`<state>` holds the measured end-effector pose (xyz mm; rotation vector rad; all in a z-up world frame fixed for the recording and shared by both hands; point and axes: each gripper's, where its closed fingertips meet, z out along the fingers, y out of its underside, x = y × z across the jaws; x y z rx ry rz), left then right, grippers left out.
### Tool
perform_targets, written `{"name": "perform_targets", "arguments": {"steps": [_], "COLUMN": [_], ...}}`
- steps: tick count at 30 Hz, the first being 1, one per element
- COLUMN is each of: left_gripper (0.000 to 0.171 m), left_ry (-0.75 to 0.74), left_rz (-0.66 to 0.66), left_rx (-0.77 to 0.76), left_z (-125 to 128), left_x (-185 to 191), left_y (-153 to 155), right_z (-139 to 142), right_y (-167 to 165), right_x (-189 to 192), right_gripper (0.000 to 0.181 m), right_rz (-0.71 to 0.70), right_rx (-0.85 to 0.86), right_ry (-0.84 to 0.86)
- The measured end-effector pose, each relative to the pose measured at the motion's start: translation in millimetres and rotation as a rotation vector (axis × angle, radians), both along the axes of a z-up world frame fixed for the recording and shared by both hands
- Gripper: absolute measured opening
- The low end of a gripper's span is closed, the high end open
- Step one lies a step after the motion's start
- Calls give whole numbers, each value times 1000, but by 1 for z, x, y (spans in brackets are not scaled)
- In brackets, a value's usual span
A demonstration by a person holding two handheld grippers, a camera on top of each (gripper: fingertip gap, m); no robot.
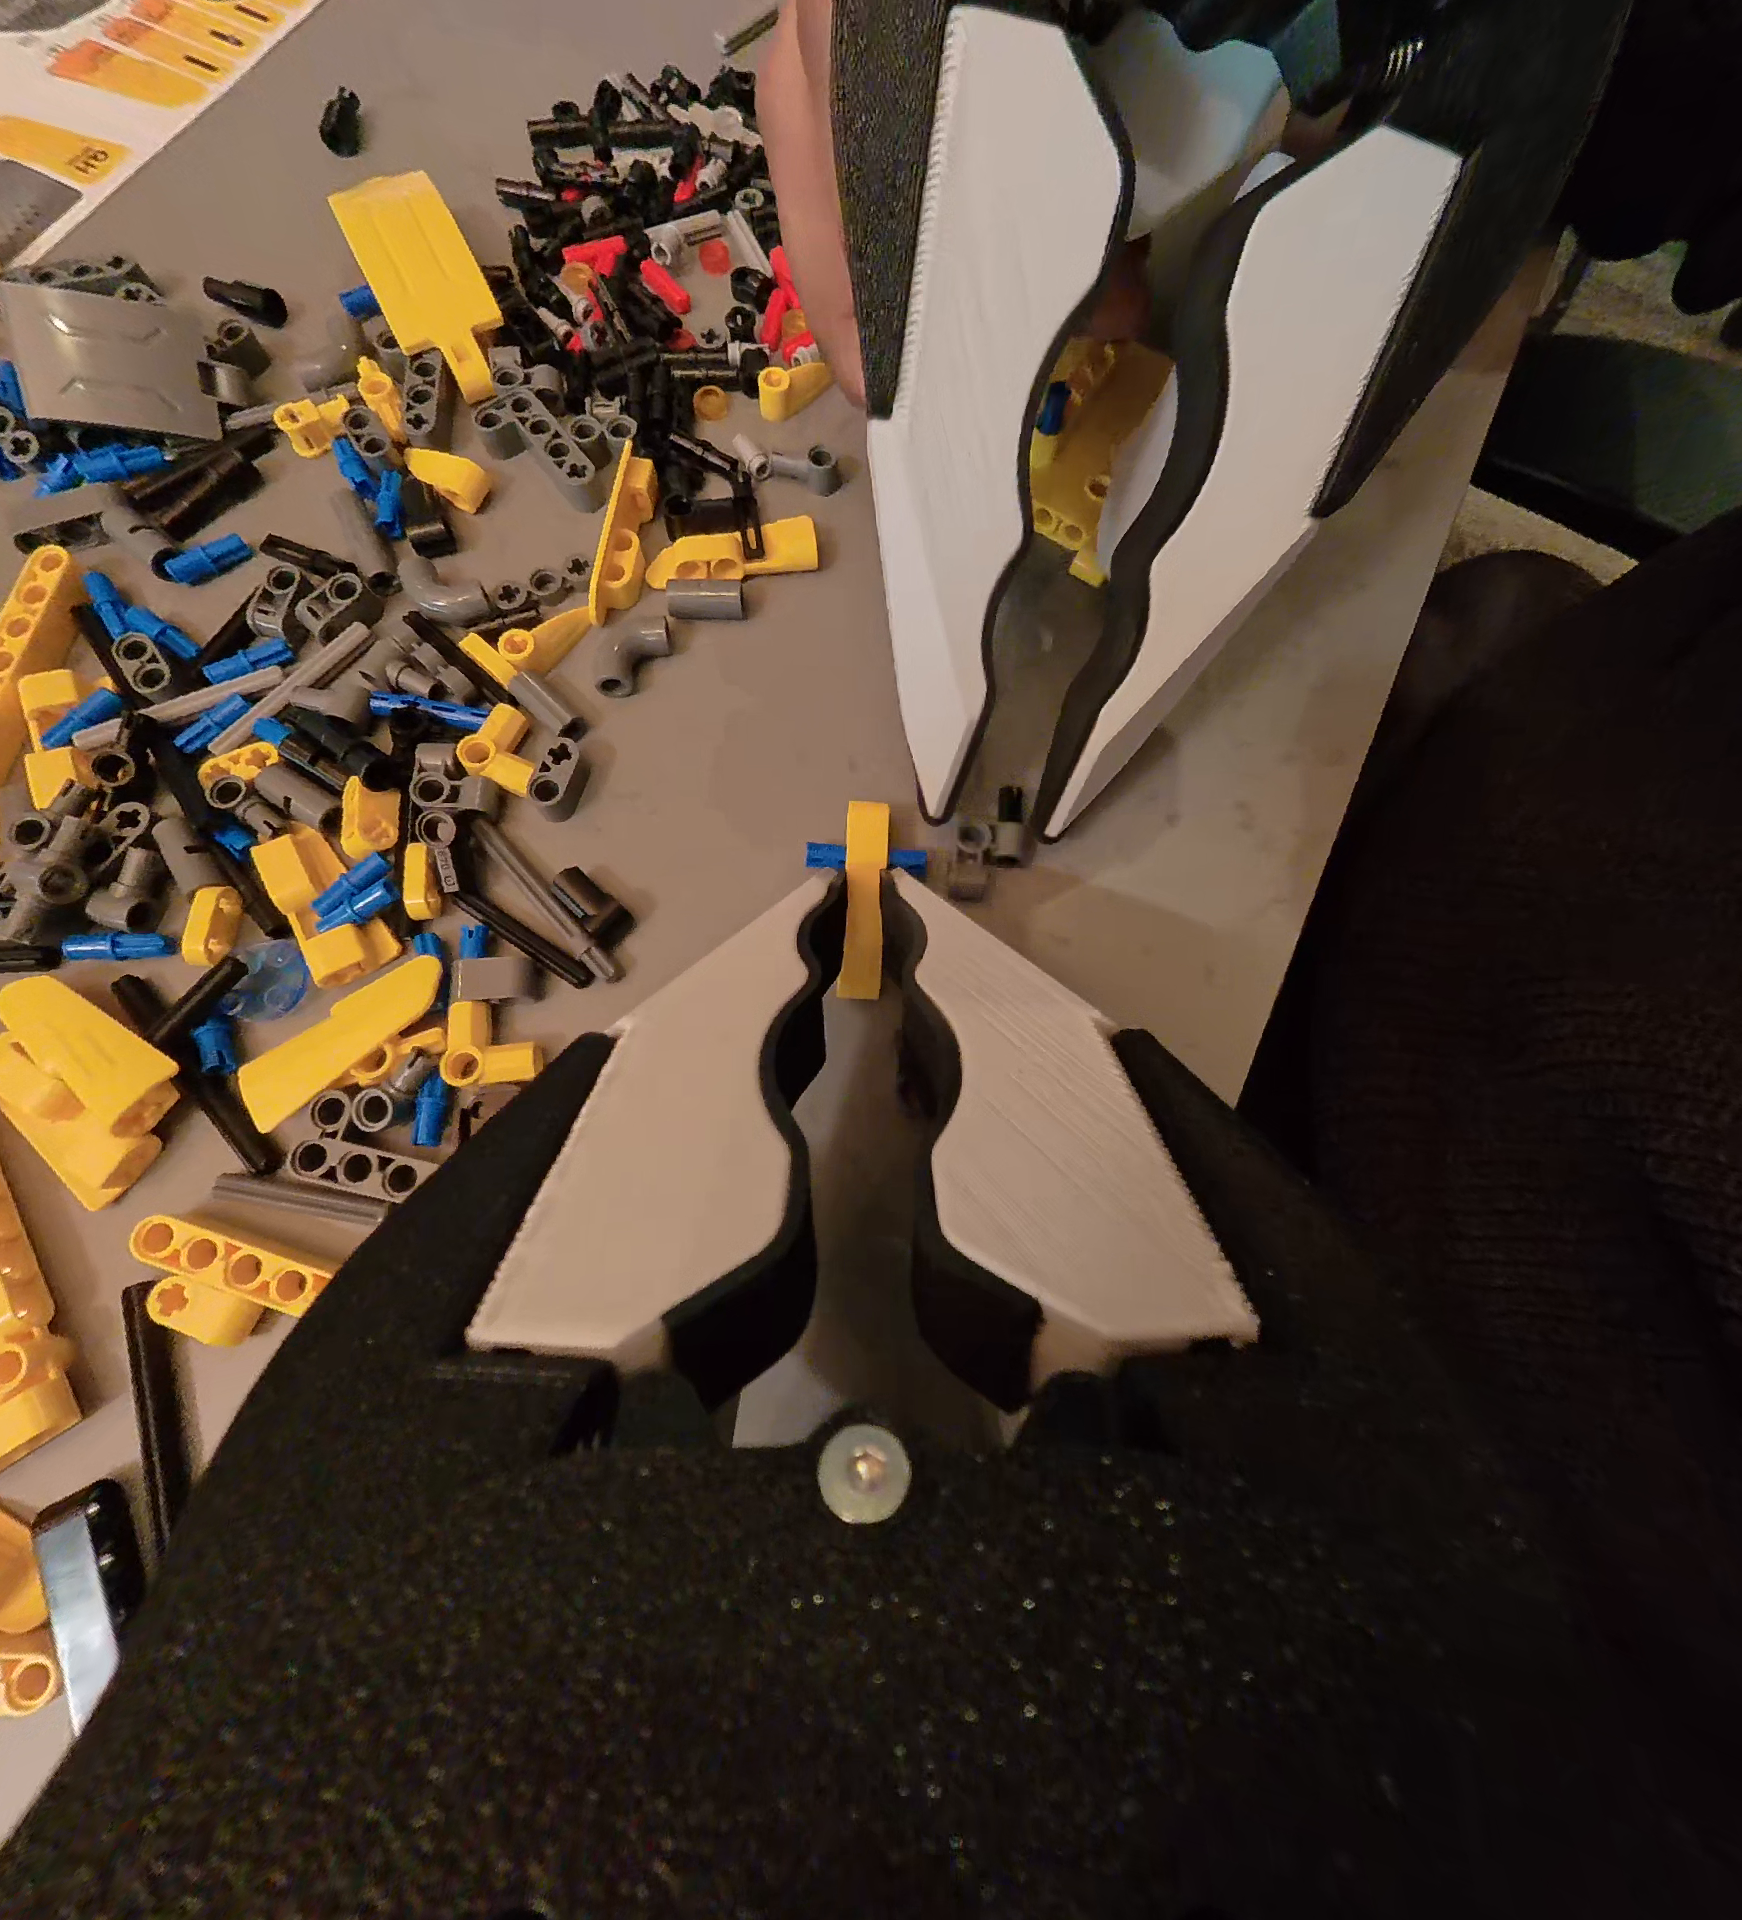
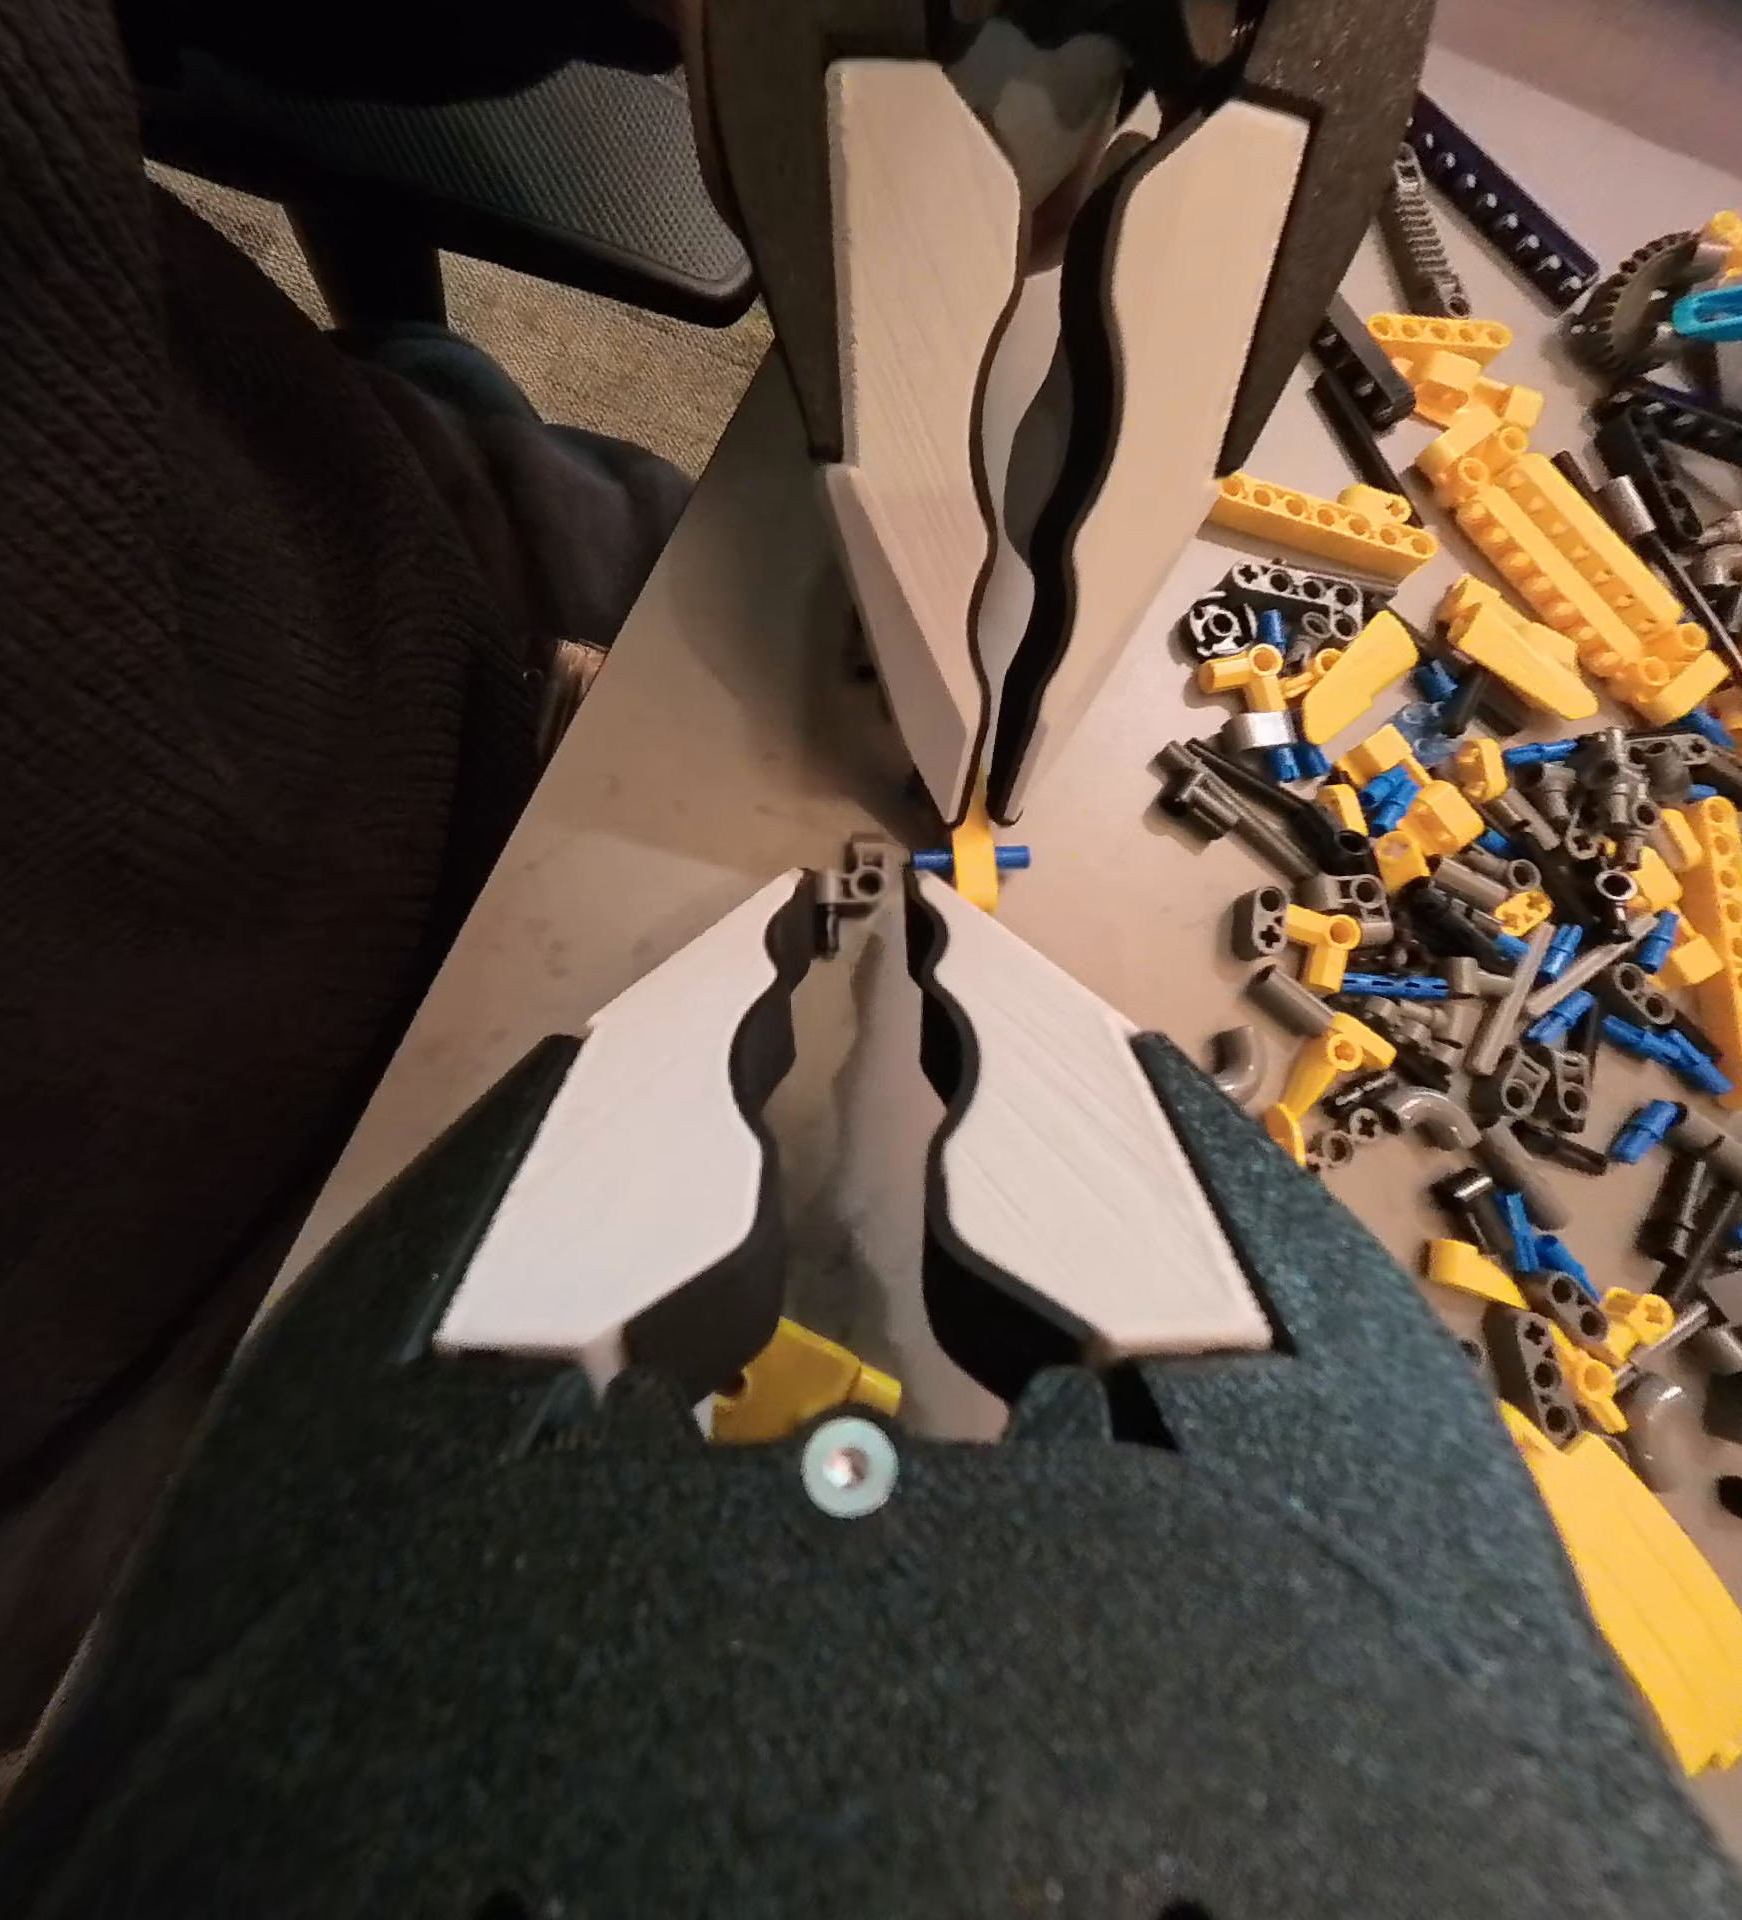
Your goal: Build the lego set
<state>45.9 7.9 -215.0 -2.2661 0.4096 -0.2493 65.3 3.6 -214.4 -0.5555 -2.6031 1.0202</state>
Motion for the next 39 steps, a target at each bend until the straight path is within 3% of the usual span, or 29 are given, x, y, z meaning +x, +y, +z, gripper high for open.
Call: {"name": "perform_targets", "arguments": {"steps": [13, 18, 22, 39], "left_gripper": [1, 19, 24, 8], "left_ry": [-25, -136, -76, -41], "left_rz": [18, 91, 155, 189], "left_rx": [6, 60, 21, -41], "left_z": [3, 17, 5, -3], "left_x": [0, 4, 5, 3], "left_y": [-2, -6, -12, -4], "right_z": [-2, -2, -7, -6], "right_y": [4, 0, 0, 13], "right_x": [1, 3, 4, 0], "right_gripper": [22, 22, 22, 7], "right_rz": [-9, 9, 14, 5], "right_rx": [12, -3, 16, 68], "right_ry": [3, -2, -12, 38]}}
